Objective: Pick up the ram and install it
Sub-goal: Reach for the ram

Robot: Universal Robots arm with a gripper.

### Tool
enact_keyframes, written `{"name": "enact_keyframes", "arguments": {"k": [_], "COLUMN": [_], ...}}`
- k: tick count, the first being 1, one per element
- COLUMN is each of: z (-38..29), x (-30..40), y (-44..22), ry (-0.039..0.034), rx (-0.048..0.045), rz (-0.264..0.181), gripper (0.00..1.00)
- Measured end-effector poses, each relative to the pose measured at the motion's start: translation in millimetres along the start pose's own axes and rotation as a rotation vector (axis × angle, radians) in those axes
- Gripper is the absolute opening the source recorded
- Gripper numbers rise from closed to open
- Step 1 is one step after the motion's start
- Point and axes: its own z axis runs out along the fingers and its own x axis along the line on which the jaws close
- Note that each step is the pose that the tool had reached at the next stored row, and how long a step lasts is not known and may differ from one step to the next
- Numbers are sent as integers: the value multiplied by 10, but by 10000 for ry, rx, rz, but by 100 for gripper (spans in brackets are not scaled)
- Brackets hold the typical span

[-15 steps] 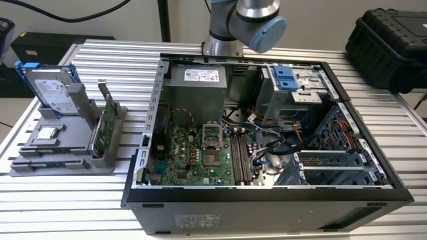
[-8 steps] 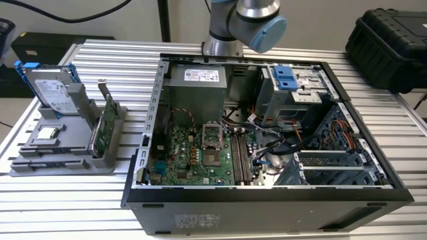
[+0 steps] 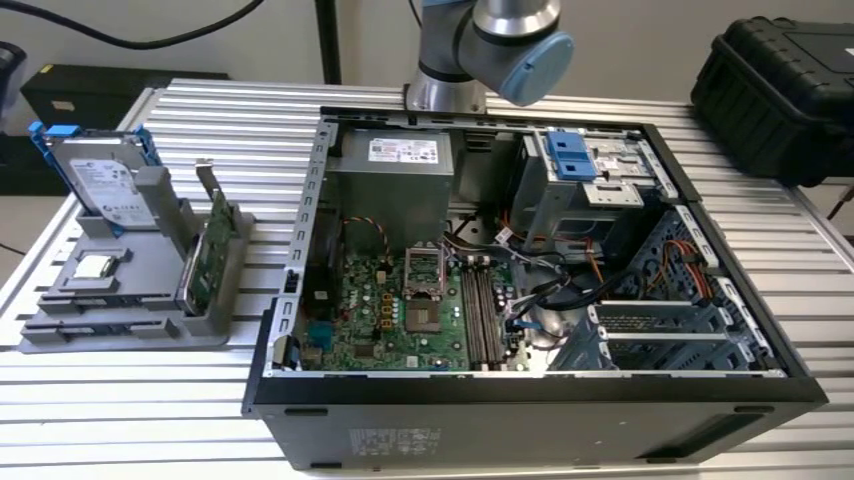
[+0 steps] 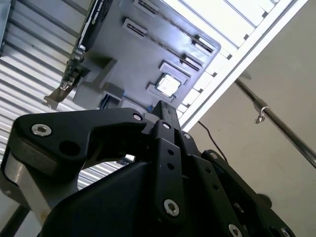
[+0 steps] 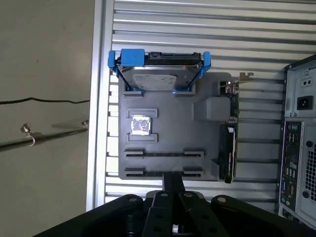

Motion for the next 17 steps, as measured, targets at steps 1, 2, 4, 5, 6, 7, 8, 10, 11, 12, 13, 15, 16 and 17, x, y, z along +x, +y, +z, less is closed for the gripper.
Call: {"name": "enact_keyframes", "arguments": {"k": [1,2,4,5,6,7,8,10,11,12,13,15,16,17], "z": [0,-1,-1,-2,-2,-3,-3,-4,-4,-5,-6,-6,-7,-6], "x": [-1,-2,-3,-4,-5,-6,-7,-9,-10,-10,-11,-13,-14,-15], "y": [-9,-17,-34,-42,-50,-57,-66,-82,-92,-100,-109,-127,-137,-147], "ry": [1,2,2,3,3,5,4,5,6,7,8,7,9,7], "rx": [0,0,-1,-1,-2,-1,-2,-2,-2,-2,-2,-3,-3,-4], "rz": [-11,-21,-43,-54,-65,-76,-88,-109,-120,-129,-140,-159,-167,-178], "gripper": [0,0,0,0,0,0,0,0,0,0,0,0,0,0]}}
